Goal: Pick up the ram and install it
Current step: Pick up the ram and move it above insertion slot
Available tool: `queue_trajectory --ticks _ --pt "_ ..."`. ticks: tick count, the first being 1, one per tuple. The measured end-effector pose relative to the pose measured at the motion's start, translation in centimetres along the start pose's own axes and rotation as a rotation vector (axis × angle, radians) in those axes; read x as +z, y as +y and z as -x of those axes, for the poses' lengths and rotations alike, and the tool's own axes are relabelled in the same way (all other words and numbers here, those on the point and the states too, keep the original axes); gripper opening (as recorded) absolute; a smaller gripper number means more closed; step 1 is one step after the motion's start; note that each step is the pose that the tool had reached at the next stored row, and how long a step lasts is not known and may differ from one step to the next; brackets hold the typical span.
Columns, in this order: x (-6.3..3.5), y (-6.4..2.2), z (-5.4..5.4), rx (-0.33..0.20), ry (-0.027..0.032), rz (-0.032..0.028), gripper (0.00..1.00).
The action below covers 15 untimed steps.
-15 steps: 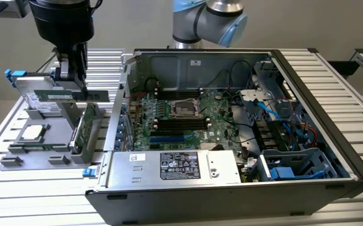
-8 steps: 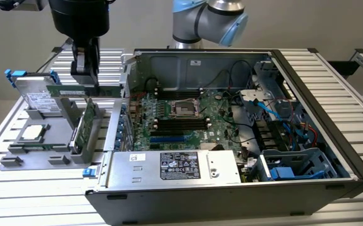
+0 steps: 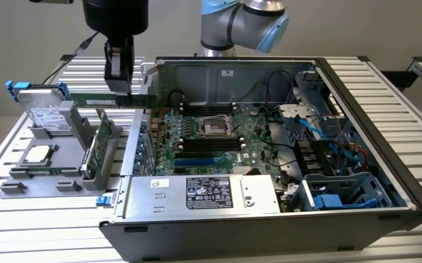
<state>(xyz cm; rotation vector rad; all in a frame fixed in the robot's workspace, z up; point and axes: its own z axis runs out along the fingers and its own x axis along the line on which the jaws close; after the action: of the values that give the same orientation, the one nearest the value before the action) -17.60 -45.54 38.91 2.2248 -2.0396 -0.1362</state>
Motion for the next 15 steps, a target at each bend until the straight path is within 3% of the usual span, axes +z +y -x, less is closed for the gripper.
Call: queue_trajectory --ticks 15 --pt "-1.17 -6.42 -0.2 0.000 0.0000 0.0000 0.14"
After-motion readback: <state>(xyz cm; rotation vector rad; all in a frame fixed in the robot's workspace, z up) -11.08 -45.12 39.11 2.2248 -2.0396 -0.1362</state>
